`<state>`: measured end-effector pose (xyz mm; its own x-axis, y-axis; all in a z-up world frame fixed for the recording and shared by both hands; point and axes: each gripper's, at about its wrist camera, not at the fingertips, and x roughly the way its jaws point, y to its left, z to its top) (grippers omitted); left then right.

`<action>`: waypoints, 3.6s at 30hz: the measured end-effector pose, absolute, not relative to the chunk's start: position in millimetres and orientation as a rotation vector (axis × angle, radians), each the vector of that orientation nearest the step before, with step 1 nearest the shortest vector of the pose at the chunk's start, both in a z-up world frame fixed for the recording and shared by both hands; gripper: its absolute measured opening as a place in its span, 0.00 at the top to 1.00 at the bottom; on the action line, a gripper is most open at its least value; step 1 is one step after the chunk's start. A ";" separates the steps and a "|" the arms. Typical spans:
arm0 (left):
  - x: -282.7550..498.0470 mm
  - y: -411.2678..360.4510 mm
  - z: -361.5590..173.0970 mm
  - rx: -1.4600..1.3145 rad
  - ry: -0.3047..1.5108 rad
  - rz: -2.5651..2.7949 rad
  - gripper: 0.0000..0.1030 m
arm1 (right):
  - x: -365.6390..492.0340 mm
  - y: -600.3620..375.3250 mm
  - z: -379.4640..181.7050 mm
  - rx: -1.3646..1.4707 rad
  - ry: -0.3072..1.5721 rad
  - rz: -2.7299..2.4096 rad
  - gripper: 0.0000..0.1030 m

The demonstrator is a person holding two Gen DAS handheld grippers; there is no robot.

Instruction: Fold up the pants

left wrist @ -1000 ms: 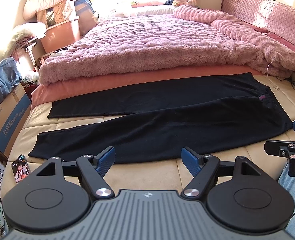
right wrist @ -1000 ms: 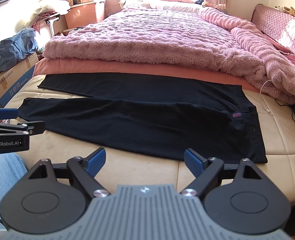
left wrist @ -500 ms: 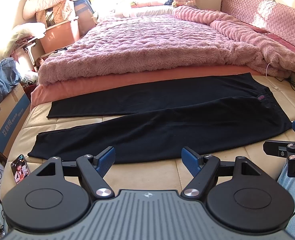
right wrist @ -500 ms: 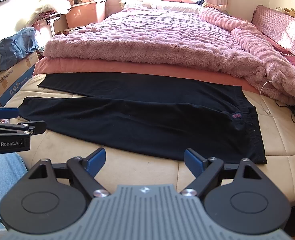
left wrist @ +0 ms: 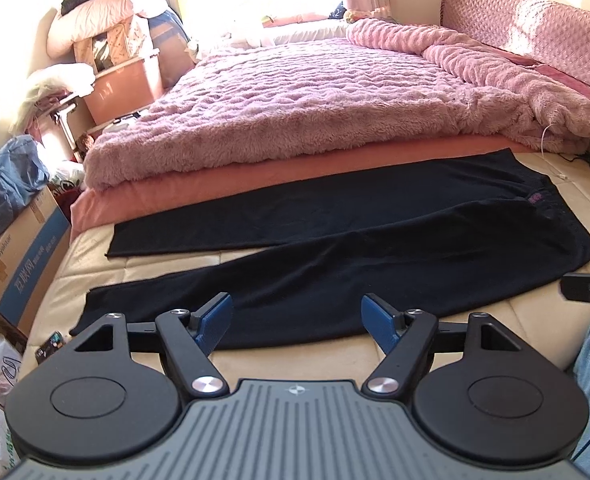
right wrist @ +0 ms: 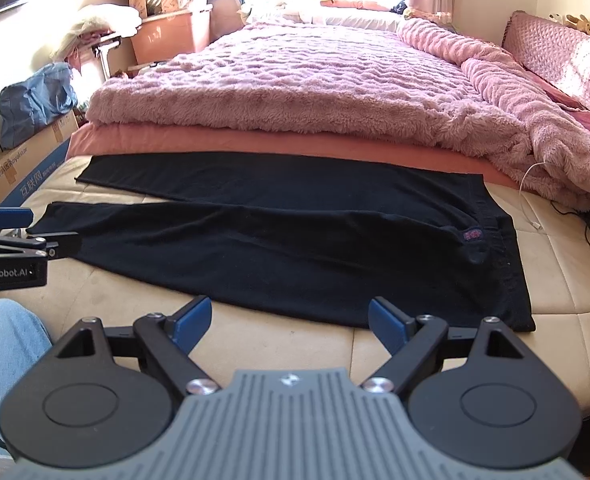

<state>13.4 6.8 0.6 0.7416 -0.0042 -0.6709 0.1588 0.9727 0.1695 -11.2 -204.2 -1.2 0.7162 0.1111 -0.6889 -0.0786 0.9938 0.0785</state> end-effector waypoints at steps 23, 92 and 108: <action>92.3 76.0 -123.5 0.861 0.851 -0.439 0.35 | 72.7 -346.3 -111.6 -0.347 0.922 0.132 0.68; 156.6 118.6 -142.9 0.906 0.820 -0.019 0.99 | 64.3 -372.3 -179.7 -1.161 0.985 0.372 0.64; 154.6 111.6 -100.2 0.625 0.796 0.104 0.99 | 68.9 -390.6 -184.2 -1.186 0.888 0.285 1.00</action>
